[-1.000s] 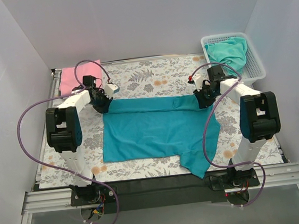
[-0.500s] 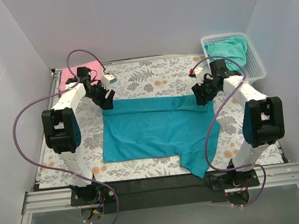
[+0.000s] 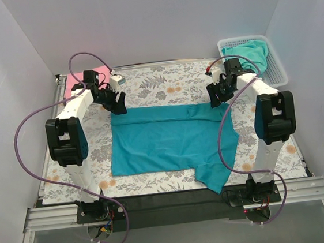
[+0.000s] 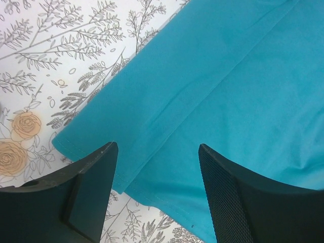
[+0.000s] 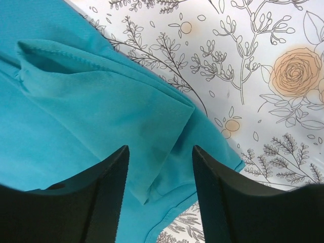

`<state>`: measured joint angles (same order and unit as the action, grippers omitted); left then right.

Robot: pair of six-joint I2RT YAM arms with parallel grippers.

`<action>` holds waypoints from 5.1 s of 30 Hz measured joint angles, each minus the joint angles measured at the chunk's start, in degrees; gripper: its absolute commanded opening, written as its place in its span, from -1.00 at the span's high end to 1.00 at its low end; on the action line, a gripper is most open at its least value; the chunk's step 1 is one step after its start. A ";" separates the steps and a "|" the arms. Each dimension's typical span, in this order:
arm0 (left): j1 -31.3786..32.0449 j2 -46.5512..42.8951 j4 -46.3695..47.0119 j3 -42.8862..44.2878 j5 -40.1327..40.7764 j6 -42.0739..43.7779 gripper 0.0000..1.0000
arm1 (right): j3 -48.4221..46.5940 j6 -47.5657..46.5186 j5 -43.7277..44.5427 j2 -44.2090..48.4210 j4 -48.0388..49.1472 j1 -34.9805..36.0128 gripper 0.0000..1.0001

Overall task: Fold and stack the t-shirts
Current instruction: Fold the tshirt

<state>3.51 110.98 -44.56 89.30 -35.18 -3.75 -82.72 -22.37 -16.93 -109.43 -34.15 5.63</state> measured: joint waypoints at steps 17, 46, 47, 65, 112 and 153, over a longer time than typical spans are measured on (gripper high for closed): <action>0.00 -0.11 1.95 -1.97 0.52 -2.08 -0.17 | -1.05 0.17 -1.90 -3.23 0.04 0.00 0.97; 0.00 -2.14 3.02 -9.84 1.79 -2.21 -0.14 | 29.99 -38.16 -8.04 28.46 -3.96 8.11 0.08; 0.00 -2.25 3.06 -9.84 1.79 -2.23 -0.14 | 28.74 -36.87 -7.76 27.98 -4.15 8.11 0.05; 0.00 -2.49 3.91 -9.84 1.75 -3.52 -0.14 | 7.48 -12.59 -10.86 1.90 -5.20 7.52 0.04; -0.02 -2.47 4.26 -8.31 1.73 -3.17 -0.13 | 3.39 -19.61 -5.07 1.29 -10.40 7.89 0.18; 0.00 -2.43 3.78 -8.02 1.75 -2.75 -0.11 | 10.05 -25.70 -15.13 2.78 -20.33 14.25 0.72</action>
<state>3.51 108.55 -40.77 81.28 -33.43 -6.50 -72.66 -48.07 -32.05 -106.65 -54.48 19.88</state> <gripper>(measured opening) 0.558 0.084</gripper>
